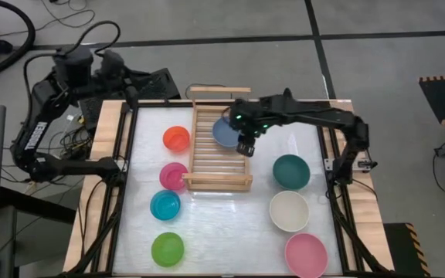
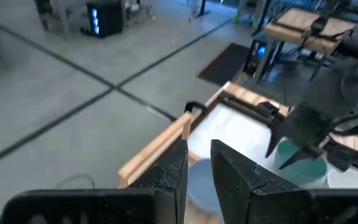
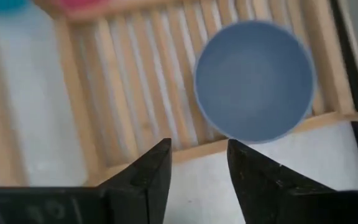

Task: Place and stack bowls onto a shelf
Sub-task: Adjust the right blue bowl on the shelf

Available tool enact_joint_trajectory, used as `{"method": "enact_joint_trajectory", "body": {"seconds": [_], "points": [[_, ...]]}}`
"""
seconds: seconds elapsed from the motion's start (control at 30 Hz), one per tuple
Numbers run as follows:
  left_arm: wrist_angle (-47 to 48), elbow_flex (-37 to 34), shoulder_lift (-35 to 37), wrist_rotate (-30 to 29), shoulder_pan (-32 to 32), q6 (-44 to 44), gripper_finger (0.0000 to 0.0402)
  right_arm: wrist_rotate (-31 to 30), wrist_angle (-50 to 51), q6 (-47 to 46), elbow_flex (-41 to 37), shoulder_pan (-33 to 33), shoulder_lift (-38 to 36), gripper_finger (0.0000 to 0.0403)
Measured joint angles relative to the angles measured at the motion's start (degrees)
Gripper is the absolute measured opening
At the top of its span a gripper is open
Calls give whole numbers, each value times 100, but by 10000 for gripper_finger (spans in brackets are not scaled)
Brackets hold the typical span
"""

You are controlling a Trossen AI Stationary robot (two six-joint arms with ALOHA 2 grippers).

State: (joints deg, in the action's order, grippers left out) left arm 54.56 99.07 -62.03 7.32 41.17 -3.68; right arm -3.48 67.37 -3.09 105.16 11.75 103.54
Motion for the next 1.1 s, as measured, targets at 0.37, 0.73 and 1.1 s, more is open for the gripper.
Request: {"method": "enact_joint_trajectory", "body": {"seconds": [0.37,0.73,1.1], "points": [[366,-109,-101,-23,0,-211,57,-414,-65,-991,-7,1109,867,176],[368,-109,-98,-22,0,-153,57,-90,-246,-1304,-306,1440,883,176],[145,-109,-99,-57,0,-239,77,-116,-677,-2665,-601,1334,880,177]]}}
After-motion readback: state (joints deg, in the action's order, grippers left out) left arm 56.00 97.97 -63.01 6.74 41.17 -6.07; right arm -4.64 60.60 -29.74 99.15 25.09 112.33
